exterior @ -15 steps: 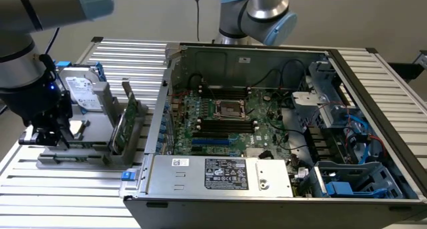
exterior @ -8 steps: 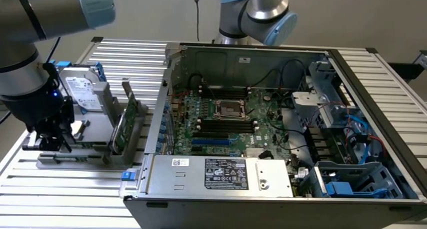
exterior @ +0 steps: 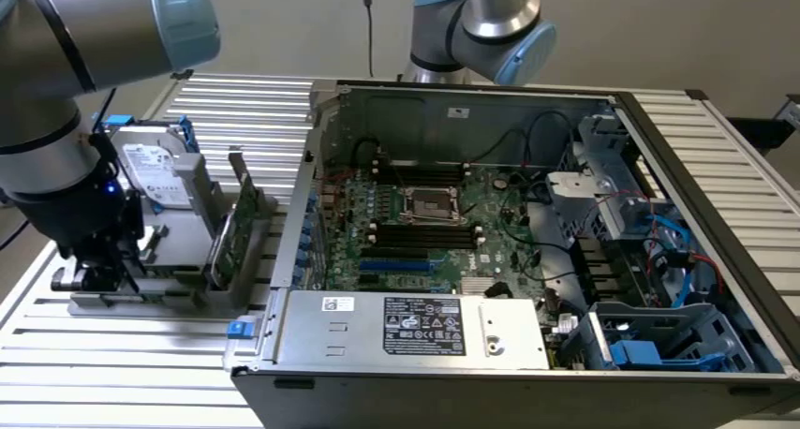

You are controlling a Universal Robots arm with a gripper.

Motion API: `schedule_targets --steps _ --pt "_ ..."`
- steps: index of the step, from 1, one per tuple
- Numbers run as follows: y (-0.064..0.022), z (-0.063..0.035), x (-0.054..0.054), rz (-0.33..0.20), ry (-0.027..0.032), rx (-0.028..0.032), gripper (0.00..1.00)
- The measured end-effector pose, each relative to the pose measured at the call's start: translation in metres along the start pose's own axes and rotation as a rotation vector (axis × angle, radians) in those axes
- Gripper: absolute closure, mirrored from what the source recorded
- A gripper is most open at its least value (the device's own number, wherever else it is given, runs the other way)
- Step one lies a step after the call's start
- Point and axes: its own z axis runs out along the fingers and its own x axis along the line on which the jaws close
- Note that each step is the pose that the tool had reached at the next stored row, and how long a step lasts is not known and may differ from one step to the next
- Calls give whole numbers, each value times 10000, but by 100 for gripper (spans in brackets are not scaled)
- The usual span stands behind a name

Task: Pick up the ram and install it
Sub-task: 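Pick up the ram and move it above insertion slot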

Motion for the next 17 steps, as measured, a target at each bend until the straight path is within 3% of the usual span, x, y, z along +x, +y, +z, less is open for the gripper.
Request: schedule_targets --steps 17 --pt "-7 275 -5 -25 2 -1 70"
